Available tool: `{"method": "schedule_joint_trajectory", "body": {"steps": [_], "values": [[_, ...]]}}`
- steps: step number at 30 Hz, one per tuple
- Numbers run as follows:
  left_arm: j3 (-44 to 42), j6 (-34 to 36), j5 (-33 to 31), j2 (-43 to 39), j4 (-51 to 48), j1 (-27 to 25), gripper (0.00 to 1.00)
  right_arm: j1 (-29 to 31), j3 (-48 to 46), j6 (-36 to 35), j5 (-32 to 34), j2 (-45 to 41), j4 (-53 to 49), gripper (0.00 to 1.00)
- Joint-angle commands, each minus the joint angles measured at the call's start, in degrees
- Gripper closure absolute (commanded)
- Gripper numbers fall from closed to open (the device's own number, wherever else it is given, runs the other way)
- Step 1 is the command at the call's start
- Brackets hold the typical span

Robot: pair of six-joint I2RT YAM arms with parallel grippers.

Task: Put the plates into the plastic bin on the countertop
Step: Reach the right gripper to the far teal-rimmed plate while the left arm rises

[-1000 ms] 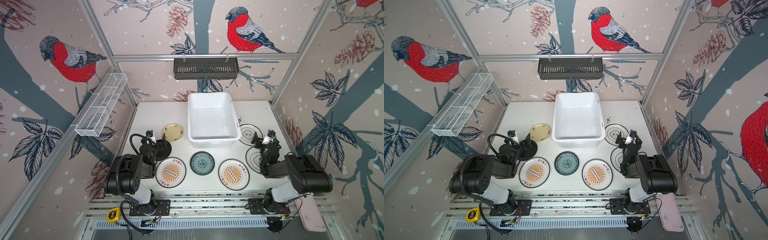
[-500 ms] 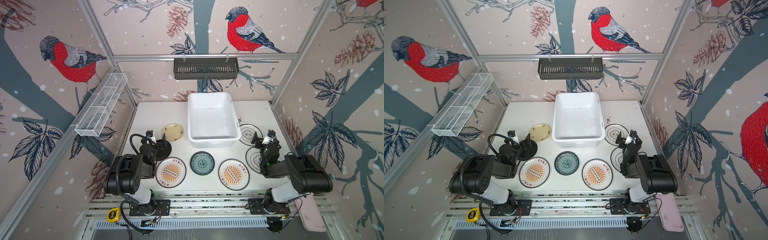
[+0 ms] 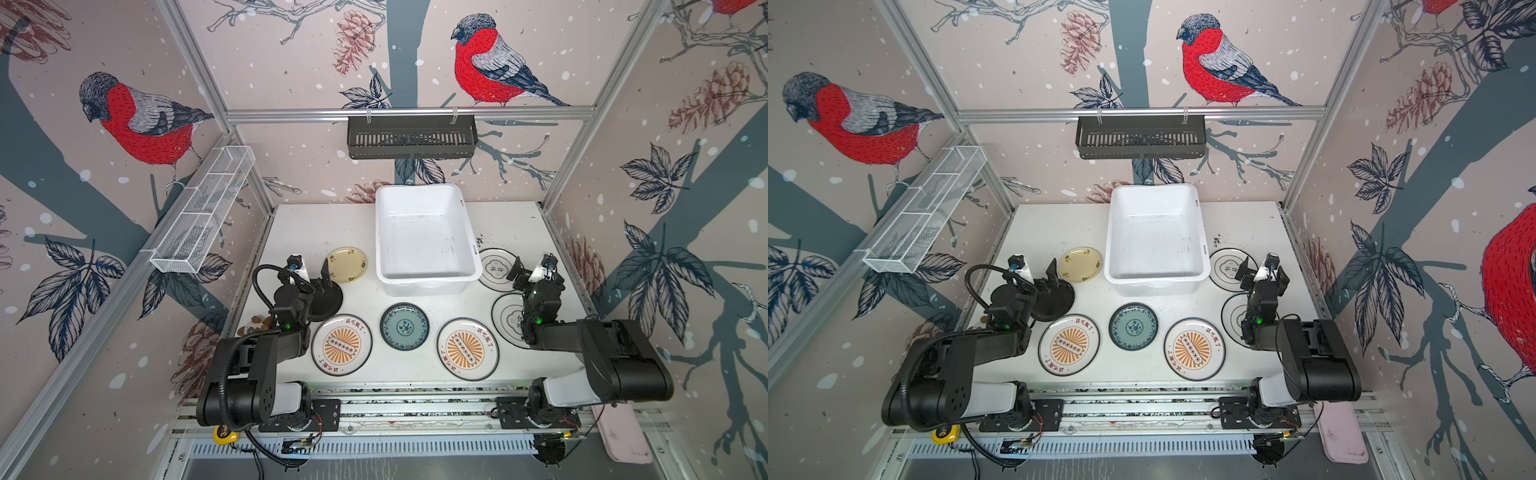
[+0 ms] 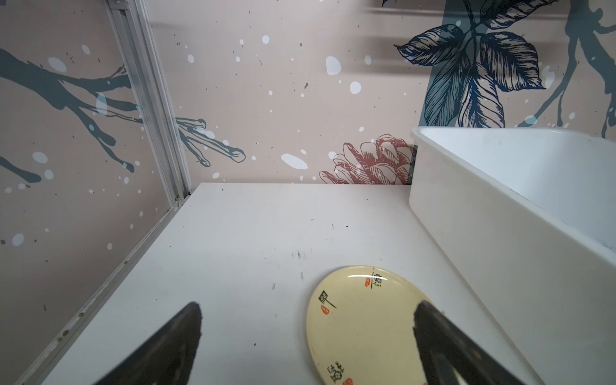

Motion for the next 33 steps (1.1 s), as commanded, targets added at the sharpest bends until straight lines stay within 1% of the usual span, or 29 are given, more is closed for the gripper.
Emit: {"method": "schedule_joint_trajectory", "body": {"steps": [1,6,12,14,18,20,25,26,29,33], "values": [[2.5,2.2,3.0,-2.4,-10.4,0.1,0.02,-0.1,4.6,3.2,5.3,-3.6,-16.3,0.0],[6.1,3.6,3.0,-5.0,-21.5,0.1,0.02,-0.1,8.6,7.2,5.9,-8.8,-29.0,0.0],[17.2,6.6,4.3,-6.6,-42.8,0.1,0.02,-0.7,13.2,14.7,3.4,-16.8,-44.6,0.0],[21.3,7.7,4.5,-7.2,-49.0,0.1,0.02,-1.8,14.6,16.1,-1.2,-19.0,-49.0,0.0],[29.4,10.7,7.3,-7.3,-61.6,0.1,0.02,-4.5,17.2,19.8,-9.0,-20.9,-55.7,0.0],[34.3,12.0,9.2,-7.1,-68.1,0.2,0.02,-6.1,18.3,21.2,-14.9,-21.0,-57.6,0.0],[46.5,12.6,13.5,-4.9,-82.2,0.1,0.02,-10.1,20.9,23.3,-22.5,-20.2,-60.4,0.0],[48.9,12.6,14.4,-4.2,-84.4,0.1,0.02,-11.2,21.5,23.6,-24.5,-19.5,-60.7,0.0],[54.7,13.3,18.4,-3.0,-90.4,-0.1,0.02,-13.8,23.4,24.1,-27.4,-16.8,-62.3,0.0],[57.9,13.6,19.5,-2.9,-92.3,-1.3,0.02,-17.5,25.2,26.2,-31.4,-12.6,-61.4,0.0]]}}
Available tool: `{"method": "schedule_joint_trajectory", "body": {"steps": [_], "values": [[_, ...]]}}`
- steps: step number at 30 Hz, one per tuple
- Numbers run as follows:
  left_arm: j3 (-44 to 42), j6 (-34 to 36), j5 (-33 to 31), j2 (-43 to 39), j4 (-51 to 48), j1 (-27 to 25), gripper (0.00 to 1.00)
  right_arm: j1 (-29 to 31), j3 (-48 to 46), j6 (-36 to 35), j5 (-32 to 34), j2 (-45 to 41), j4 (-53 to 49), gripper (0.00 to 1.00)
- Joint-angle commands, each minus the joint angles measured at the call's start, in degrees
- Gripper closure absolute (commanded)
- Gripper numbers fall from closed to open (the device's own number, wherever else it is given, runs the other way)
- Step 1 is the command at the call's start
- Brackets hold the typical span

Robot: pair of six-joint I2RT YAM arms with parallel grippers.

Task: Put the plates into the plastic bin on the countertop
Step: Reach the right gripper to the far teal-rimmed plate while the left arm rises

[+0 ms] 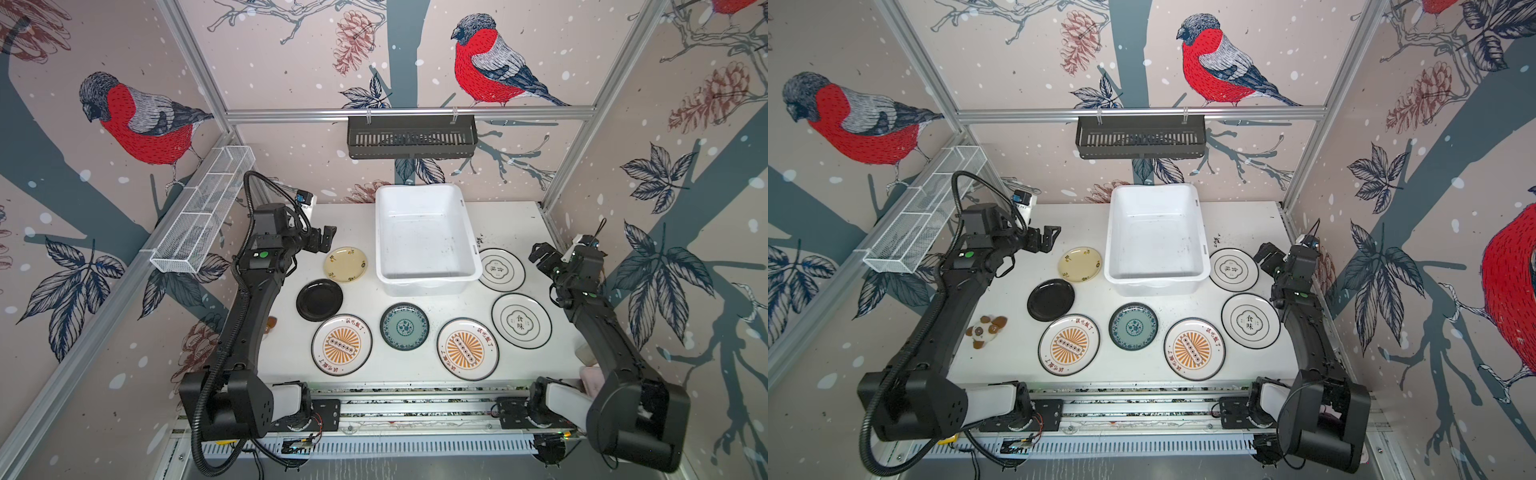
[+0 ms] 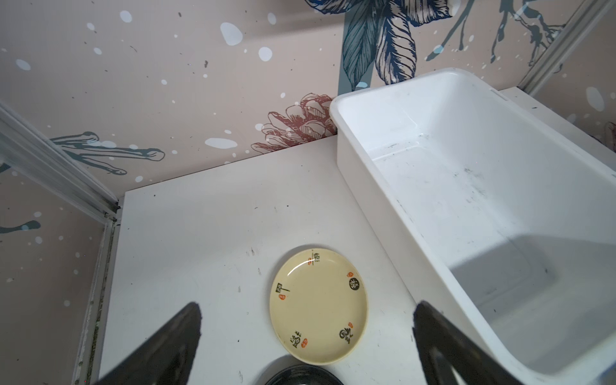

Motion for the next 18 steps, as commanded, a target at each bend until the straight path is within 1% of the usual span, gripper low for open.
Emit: {"method": "schedule_joint_trajectory", "body": {"steps": [1,3,6,9,16,18], "values": [[1.9,1.6,3.3,0.1,-5.6,-1.1,0.02,-2.1,1.6,2.4,-6.8,3.2,0.2,0.0],[2.3,2.0,3.8,0.2,-5.7,-1.7,0.02,-2.7,3.0,1.7,-10.2,6.4,0.3,0.0],[2.3,2.7,6.6,0.4,-6.8,-2.3,0.02,-3.0,5.4,0.9,-12.8,11.0,-1.0,0.03],[1.8,3.4,8.8,0.4,-7.7,-3.0,0.02,-3.4,8.7,-0.4,-15.8,16.1,-3.7,0.09],[2.3,3.5,10.0,0.3,-8.6,-3.4,0.02,-3.8,10.0,-0.4,-20.5,23.3,-2.2,0.16],[2.9,3.8,10.3,0.4,-9.1,-3.4,0.02,-3.9,10.3,-0.7,-20.8,24.6,-2.7,0.18]]}}
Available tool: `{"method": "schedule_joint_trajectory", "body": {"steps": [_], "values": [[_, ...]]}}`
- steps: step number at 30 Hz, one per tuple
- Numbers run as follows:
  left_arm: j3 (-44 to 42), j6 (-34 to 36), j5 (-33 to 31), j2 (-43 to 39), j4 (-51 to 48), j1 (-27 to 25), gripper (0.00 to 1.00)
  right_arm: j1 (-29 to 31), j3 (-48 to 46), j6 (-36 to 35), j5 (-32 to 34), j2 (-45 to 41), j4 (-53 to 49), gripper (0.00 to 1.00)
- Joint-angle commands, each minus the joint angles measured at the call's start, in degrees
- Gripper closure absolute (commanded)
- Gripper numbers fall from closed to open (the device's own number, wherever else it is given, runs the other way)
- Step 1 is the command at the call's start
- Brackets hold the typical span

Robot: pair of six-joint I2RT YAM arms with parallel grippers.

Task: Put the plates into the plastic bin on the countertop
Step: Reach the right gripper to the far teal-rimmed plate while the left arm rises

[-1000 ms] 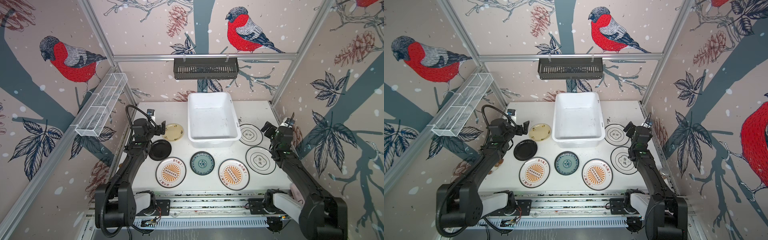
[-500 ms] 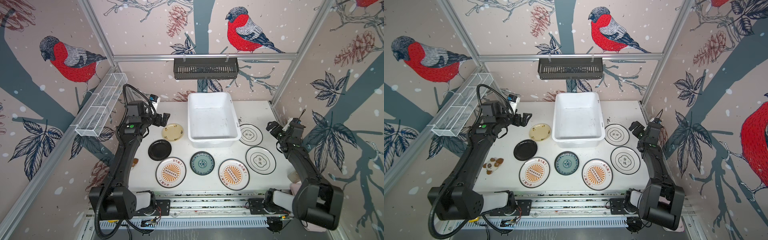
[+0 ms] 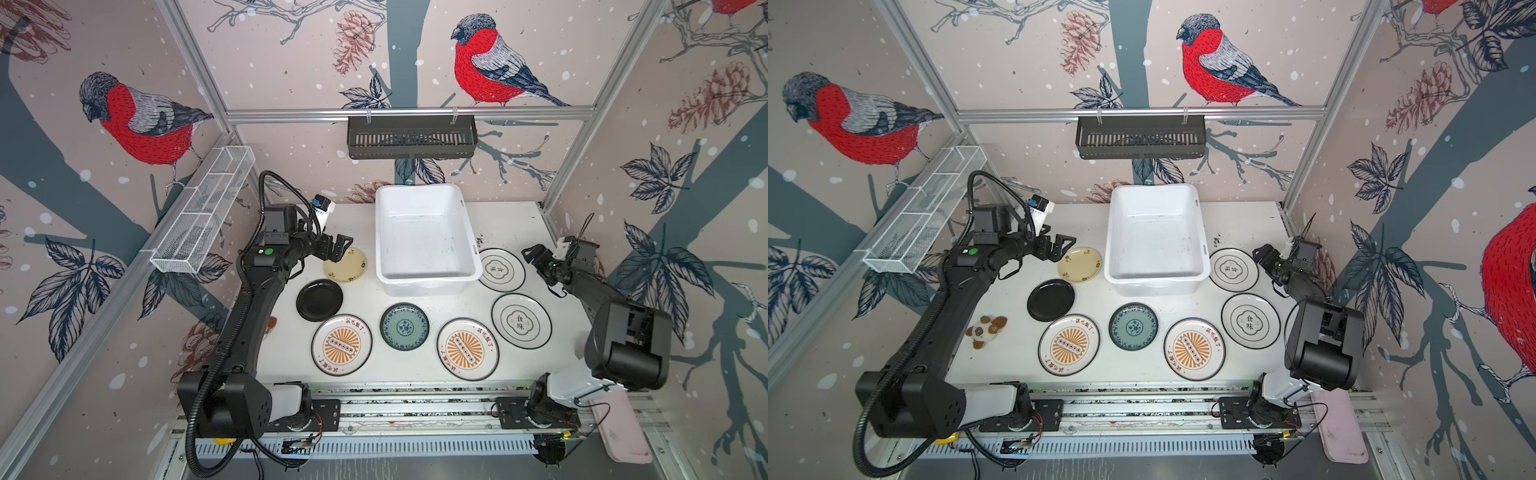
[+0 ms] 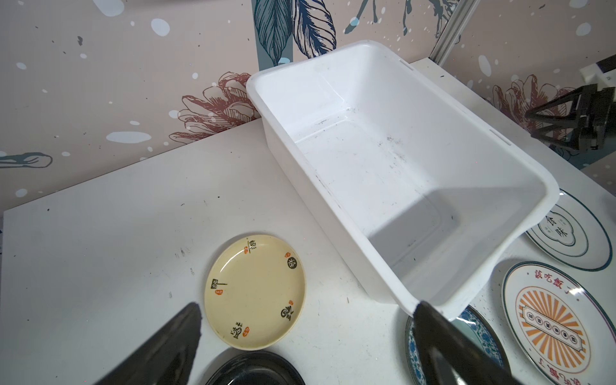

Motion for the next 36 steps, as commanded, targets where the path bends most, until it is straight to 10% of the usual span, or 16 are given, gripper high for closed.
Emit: {"method": "schedule_joint_trajectory", "body": {"steps": [1,36], "values": [[1.1,1.4,1.8,0.1,-1.4,0.0,0.02,-0.1,0.5,-1.6,-2.5,1.5,-0.2,0.19],[-2.6,-0.2,6.2,-1.3,1.0,-0.7,0.03,-3.8,-6.2,-1.8,-8.8,6.4,4.6,0.42]]}}
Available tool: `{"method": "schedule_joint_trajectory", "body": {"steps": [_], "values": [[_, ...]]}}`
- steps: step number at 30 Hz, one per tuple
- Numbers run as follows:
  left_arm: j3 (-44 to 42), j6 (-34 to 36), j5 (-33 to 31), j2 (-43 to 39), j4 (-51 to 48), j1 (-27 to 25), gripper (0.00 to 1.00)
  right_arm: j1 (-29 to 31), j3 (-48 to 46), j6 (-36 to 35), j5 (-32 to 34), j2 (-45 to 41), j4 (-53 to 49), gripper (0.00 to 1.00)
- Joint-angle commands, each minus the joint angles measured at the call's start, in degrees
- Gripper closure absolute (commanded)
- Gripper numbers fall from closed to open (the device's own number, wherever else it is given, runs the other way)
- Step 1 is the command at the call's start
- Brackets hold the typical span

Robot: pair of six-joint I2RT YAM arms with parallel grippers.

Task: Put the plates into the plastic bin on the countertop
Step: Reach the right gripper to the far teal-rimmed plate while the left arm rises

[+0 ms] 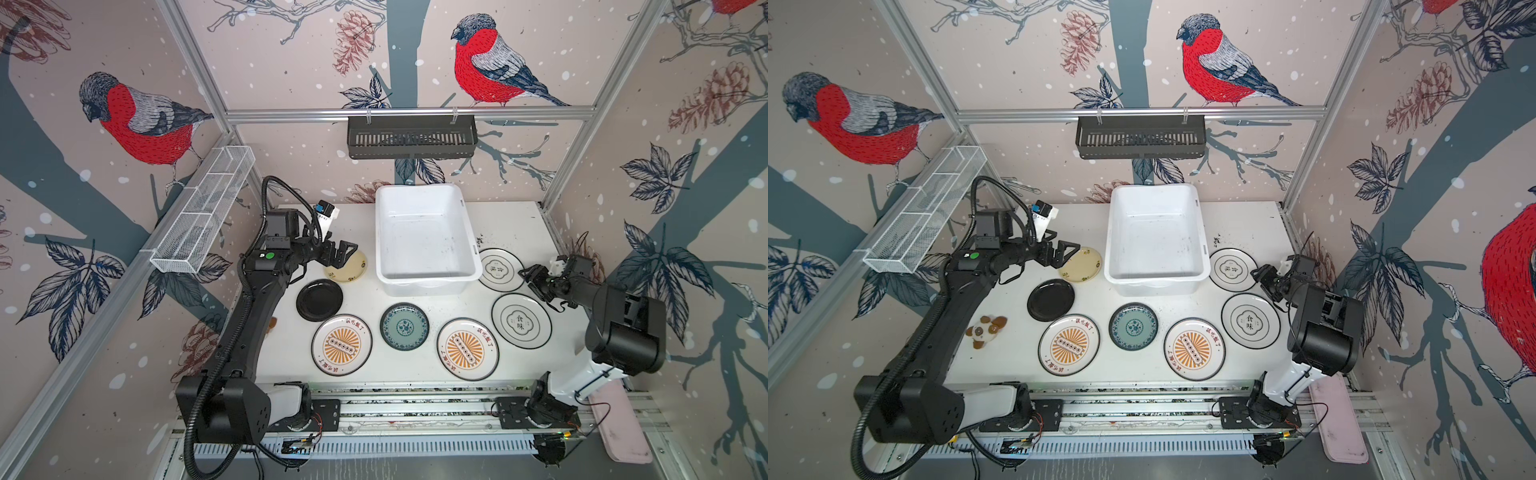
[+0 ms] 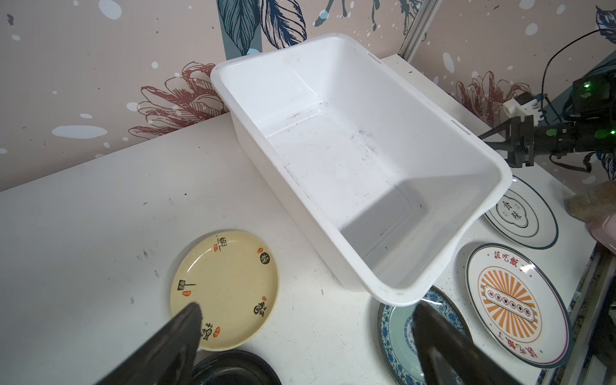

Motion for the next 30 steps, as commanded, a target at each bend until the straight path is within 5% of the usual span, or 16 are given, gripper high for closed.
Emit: {"method": "schedule_joint_trajectory", "body": {"steps": [1,30], "values": [[0.2,-0.2,1.6,0.2,0.9,-0.2,0.03,-0.1,-0.6,0.8,-2.5,1.1,3.4,0.43],[-0.3,-1.7,4.1,0.8,2.0,-0.4,0.04,-0.2,-2.4,4.2,-5.2,6.5,12.0,0.67]]}}
